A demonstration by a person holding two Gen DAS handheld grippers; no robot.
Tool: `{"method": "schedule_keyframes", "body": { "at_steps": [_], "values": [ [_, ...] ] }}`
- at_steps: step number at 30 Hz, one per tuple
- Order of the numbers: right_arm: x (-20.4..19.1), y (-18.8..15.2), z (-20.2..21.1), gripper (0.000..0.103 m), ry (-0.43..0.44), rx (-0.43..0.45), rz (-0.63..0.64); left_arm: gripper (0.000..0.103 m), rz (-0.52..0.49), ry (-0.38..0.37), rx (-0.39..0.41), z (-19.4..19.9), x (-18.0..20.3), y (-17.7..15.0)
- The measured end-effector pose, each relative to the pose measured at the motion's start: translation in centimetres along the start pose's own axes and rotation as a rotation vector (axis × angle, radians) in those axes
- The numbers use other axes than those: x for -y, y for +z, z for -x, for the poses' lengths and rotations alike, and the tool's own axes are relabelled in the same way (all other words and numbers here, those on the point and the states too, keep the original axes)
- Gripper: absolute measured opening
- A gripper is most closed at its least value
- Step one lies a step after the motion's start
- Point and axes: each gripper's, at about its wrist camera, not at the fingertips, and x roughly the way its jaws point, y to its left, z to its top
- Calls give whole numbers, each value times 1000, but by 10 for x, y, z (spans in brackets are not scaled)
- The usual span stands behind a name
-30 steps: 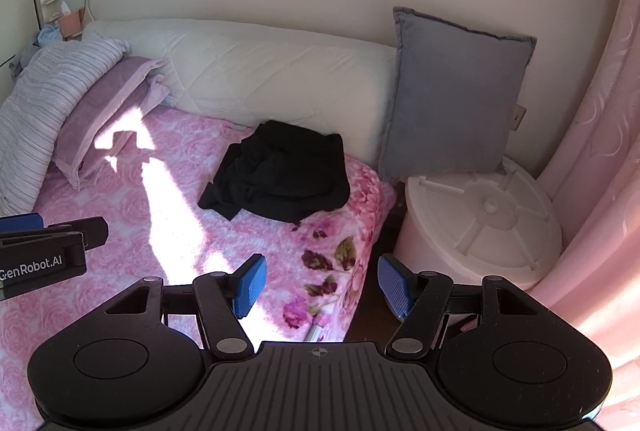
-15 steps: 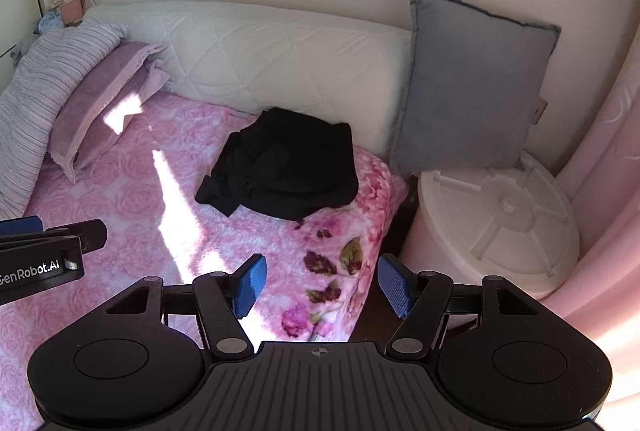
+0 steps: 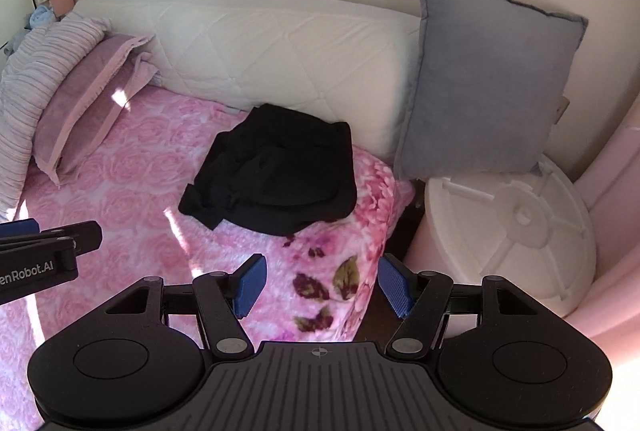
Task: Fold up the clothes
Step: 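Move both tools toward the black garment and close the left tool on it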
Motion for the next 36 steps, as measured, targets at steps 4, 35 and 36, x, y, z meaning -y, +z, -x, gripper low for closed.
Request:
{"method": "schedule_keyframes", "body": {
  "at_steps": [4, 35, 36],
  "values": [
    [9, 16, -18, 65, 12, -24, 3, 67, 3, 15, -21, -20, 4, 13],
    [73, 99, -196, 65, 92, -174, -13, 61, -31, -14, -173, -194, 18, 59],
    [73, 101, -203, 65, 98, -180, -17, 59, -27, -19, -183, -202, 15, 58]
  ]
}}
